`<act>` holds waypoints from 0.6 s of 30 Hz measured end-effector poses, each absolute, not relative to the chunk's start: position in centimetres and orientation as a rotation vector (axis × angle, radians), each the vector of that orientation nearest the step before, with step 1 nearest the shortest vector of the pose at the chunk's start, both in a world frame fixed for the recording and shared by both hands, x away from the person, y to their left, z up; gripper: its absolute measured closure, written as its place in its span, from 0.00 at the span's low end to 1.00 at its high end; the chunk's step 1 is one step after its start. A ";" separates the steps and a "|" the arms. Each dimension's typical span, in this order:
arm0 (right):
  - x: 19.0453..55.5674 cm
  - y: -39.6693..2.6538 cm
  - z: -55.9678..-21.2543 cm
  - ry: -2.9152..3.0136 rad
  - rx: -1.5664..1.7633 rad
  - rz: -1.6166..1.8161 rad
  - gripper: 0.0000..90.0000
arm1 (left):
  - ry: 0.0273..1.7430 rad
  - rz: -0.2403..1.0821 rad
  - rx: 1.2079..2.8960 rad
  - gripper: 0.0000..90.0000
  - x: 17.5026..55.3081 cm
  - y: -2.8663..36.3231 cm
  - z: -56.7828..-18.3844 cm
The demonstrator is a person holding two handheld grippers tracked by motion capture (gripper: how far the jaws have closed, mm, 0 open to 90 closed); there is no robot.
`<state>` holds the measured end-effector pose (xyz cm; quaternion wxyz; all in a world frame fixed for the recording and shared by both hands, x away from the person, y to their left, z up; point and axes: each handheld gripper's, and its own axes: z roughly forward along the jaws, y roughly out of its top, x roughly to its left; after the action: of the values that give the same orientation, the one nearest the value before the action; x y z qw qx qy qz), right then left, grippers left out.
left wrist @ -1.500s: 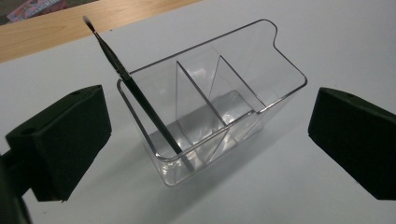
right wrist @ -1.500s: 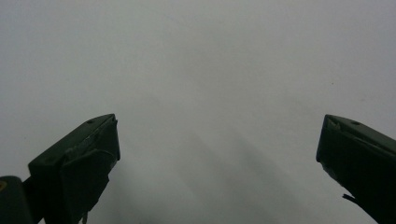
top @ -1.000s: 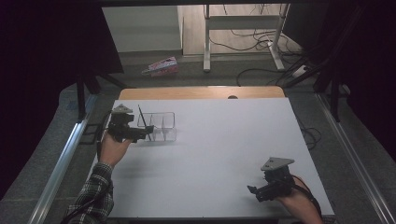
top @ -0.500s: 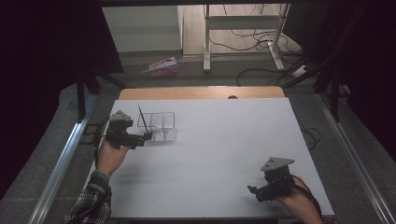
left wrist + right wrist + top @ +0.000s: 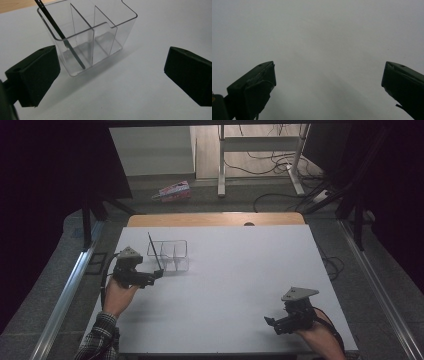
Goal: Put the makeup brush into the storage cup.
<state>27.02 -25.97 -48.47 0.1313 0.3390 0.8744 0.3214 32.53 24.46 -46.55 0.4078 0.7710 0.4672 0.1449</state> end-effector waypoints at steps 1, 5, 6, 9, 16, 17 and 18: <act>27.0 -26.0 -48.4 2.537 0.981 0.938 0.00 | 1.177 0.362 1.941 0.01 32.4 24.5 -46.6; 27.1 -26.1 -48.4 2.529 0.981 0.946 0.00 | 1.170 0.367 1.951 0.01 31.9 24.4 -46.8; 27.1 -26.1 -48.4 2.527 0.985 0.949 0.00 | 1.164 0.368 1.955 0.01 31.8 24.4 -46.8; 27.1 -26.3 -48.4 2.523 0.987 0.952 0.00 | 1.159 0.367 1.948 0.01 31.4 24.4 -46.7; 27.2 -26.2 -48.4 2.518 0.985 0.952 0.00 | 1.140 0.375 1.975 0.01 30.3 24.3 -46.7; 27.1 -26.2 -48.4 2.514 0.985 0.951 0.00 | 1.140 0.373 1.977 0.01 30.2 24.3 -46.7; 27.1 -26.2 -48.4 2.514 0.984 0.952 0.00 | 1.136 0.373 1.981 0.01 30.0 24.3 -46.8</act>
<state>27.15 -26.24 -48.36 0.1392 0.3404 0.8697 0.3293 30.03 24.27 -46.76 0.4022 0.7838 0.4496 0.1474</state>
